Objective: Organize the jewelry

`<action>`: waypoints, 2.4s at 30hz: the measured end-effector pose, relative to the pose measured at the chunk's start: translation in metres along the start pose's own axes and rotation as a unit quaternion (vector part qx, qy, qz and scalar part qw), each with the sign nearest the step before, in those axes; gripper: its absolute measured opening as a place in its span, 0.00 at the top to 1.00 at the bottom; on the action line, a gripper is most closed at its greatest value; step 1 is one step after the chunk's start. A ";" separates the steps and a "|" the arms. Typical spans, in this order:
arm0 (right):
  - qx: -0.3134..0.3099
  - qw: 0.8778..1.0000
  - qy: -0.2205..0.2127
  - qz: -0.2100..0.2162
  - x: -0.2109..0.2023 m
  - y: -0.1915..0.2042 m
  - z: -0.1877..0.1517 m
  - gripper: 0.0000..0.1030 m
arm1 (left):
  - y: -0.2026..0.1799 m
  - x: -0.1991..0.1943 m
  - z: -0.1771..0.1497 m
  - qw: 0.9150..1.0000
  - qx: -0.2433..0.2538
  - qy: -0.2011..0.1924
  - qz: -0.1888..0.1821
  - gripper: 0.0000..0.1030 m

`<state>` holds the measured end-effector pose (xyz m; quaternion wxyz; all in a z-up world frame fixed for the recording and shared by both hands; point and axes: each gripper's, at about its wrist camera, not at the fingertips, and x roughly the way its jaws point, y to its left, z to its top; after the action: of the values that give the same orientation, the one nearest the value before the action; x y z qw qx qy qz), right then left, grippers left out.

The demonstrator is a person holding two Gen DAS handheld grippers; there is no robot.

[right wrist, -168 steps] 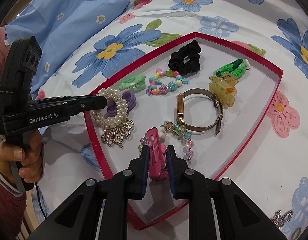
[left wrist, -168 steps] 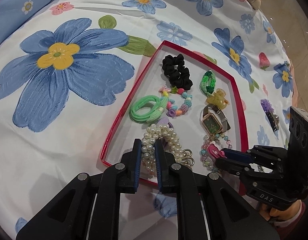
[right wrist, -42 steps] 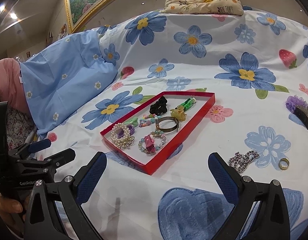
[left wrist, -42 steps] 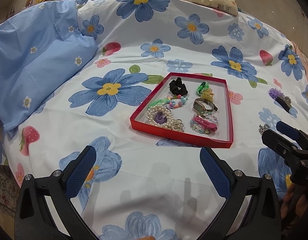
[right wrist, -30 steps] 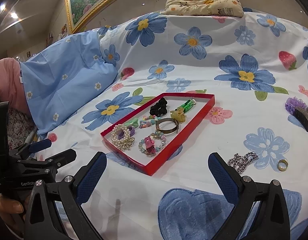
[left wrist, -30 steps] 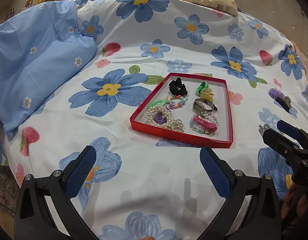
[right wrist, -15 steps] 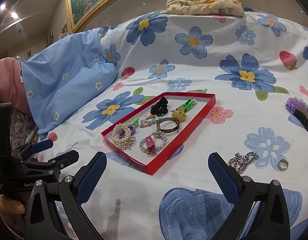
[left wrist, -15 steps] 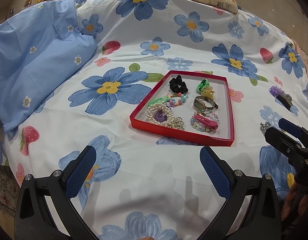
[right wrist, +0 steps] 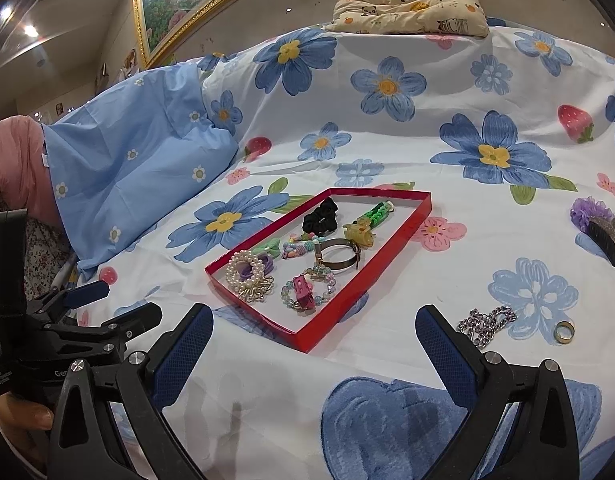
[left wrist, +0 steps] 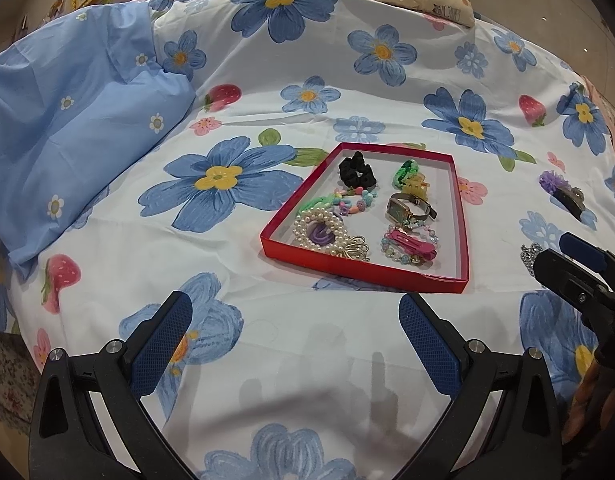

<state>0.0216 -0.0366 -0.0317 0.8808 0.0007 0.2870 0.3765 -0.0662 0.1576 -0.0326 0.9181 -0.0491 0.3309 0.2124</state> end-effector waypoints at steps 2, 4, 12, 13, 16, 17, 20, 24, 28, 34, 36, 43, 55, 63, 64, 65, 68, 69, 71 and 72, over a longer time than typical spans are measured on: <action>0.000 1.000 0.000 0.000 0.000 0.000 0.000 0.01 | -0.001 -0.001 0.000 1.000 -0.002 0.001 0.000 0.00; 0.000 1.000 0.001 0.000 -0.001 0.000 0.000 0.01 | -0.001 -0.001 0.000 1.000 -0.002 0.001 -0.001 0.00; 0.000 1.000 0.001 0.000 -0.001 0.001 0.001 0.01 | 0.000 0.000 0.000 1.000 -0.001 0.002 -0.001 0.00; -0.001 1.000 0.001 0.000 -0.001 0.000 0.000 0.01 | -0.001 0.000 0.000 1.000 -0.001 0.002 0.000 0.00; 0.000 1.000 0.002 0.001 -0.001 0.000 0.001 0.01 | -0.001 0.000 0.000 1.000 -0.001 0.001 0.000 0.00; 0.000 1.000 0.002 0.001 -0.001 0.001 0.001 0.01 | -0.001 0.000 0.000 1.000 -0.002 0.002 -0.001 0.00; -0.001 1.000 0.002 0.001 -0.001 0.001 0.001 0.01 | -0.002 0.000 0.000 1.000 -0.001 0.002 -0.003 0.00; 0.000 1.000 0.002 0.001 -0.001 0.000 0.001 0.01 | -0.002 0.001 -0.001 1.000 0.000 0.003 -0.004 0.00; 0.001 1.000 0.001 0.001 -0.001 0.001 0.001 0.01 | -0.003 0.001 -0.001 1.000 0.000 0.003 -0.004 0.00; 0.001 1.000 0.001 0.001 -0.002 0.000 0.001 0.01 | -0.003 0.002 -0.001 1.000 0.000 0.004 -0.005 0.00; -0.001 1.000 0.001 0.000 -0.001 0.000 0.001 0.01 | -0.003 0.003 -0.001 1.000 0.000 0.004 -0.004 0.00; 0.001 1.000 -0.001 -0.001 -0.002 -0.001 0.003 0.01 | -0.005 0.003 -0.001 1.000 0.000 0.005 -0.005 0.00; 0.003 1.000 0.002 0.000 -0.001 -0.003 0.003 0.01 | -0.011 0.009 0.000 1.000 0.002 0.010 -0.009 0.00; 0.004 1.000 0.003 -0.001 0.000 -0.006 0.003 0.01 | -0.010 0.011 0.002 1.000 0.003 0.012 -0.016 0.00; 0.004 1.000 0.003 -0.002 0.000 -0.006 0.003 0.01 | -0.011 0.012 0.002 1.000 0.003 0.013 -0.016 0.00; 0.004 1.000 0.004 -0.002 0.000 -0.006 0.003 0.01 | -0.011 0.011 0.002 1.000 0.003 0.013 -0.017 0.00; 0.005 1.000 0.004 -0.002 0.000 -0.007 0.003 0.01 | -0.011 0.013 0.003 1.000 0.002 0.015 -0.019 0.00; 0.004 1.000 0.004 -0.002 0.000 -0.007 0.003 0.01 | -0.010 0.013 0.003 1.000 0.001 0.016 -0.021 0.00; 0.006 1.000 0.005 -0.003 0.000 -0.007 0.003 0.01 | -0.010 0.014 0.004 1.000 0.000 0.017 -0.022 0.00; 0.007 1.000 0.005 -0.003 0.001 -0.008 0.004 0.01 | -0.010 0.014 0.004 1.000 0.000 0.017 -0.022 0.00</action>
<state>0.0292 -0.0411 -0.0308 0.8804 0.0040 0.2940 0.3722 -0.0504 0.1542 -0.0388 0.9169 -0.0600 0.3452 0.1911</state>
